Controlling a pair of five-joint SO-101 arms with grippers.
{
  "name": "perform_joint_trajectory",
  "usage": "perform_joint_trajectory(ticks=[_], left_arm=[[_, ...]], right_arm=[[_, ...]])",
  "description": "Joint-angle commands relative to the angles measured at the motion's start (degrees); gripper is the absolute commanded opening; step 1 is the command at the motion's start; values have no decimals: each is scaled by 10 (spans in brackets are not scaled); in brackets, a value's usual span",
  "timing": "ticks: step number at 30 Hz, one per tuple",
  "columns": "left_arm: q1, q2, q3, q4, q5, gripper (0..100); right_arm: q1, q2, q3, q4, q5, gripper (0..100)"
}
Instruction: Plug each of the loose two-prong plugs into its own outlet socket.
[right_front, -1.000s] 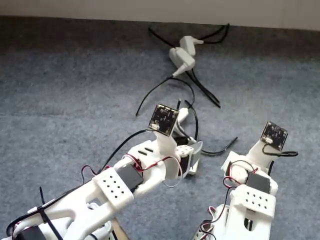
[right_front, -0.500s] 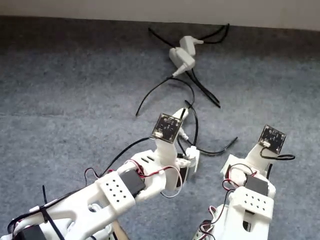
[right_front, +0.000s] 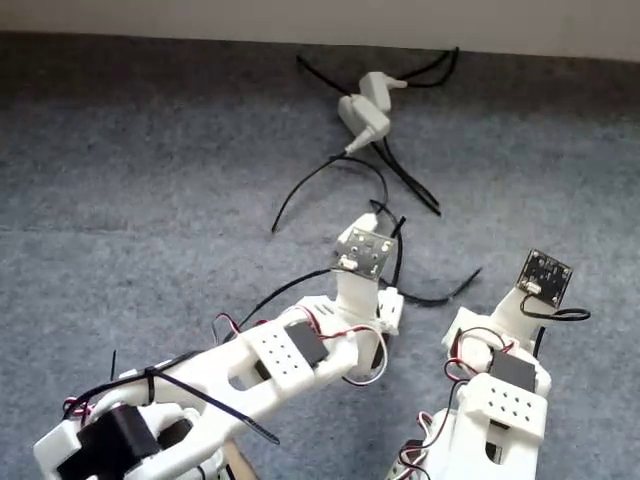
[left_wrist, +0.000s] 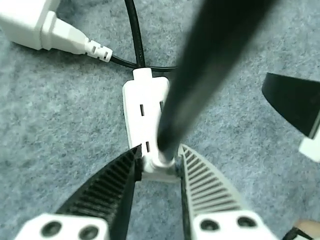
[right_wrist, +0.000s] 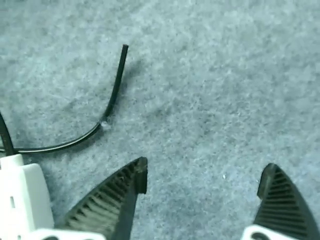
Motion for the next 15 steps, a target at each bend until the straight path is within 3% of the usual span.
perform_joint_trajectory(ticks=[1,9,15], left_arm=[[-4,-21,-15,2,4,6],[1,-150,32,-18,1,6],[-16,-125,36,-57,-1,6]], right_arm=[[3,-8,-1,-9,8,343],[-16,-8,-1,-10,8,343],[-19,-8,-1,-10,8,343]])
